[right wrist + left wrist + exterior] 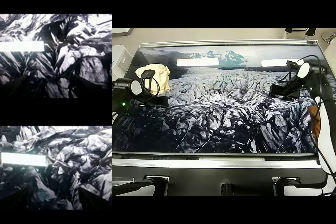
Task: Fold the clothes and pants, and hang the long-sleeved shirts on hangers.
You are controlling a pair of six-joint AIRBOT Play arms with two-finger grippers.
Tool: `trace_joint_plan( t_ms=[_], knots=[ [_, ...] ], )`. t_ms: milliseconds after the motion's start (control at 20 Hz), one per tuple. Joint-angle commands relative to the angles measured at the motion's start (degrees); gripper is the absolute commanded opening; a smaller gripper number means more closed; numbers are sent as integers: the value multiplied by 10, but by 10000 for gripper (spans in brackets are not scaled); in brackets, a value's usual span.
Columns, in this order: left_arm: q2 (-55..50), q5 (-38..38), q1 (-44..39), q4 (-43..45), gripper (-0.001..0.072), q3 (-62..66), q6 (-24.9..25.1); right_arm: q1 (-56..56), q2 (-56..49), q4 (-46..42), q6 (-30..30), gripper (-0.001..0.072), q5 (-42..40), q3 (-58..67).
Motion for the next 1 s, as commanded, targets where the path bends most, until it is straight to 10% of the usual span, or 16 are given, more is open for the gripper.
trace_joint_plan(
  t_ms=[0, 950],
  knots=[
    [0, 0, 0, 2, 720, 0, 0, 0, 0, 0, -1, 699, 0, 0],
    [-15, 116, -3, -52, 719, -1, -5, 0, 0, 0, -1, 697, -5, 0]
  ],
)
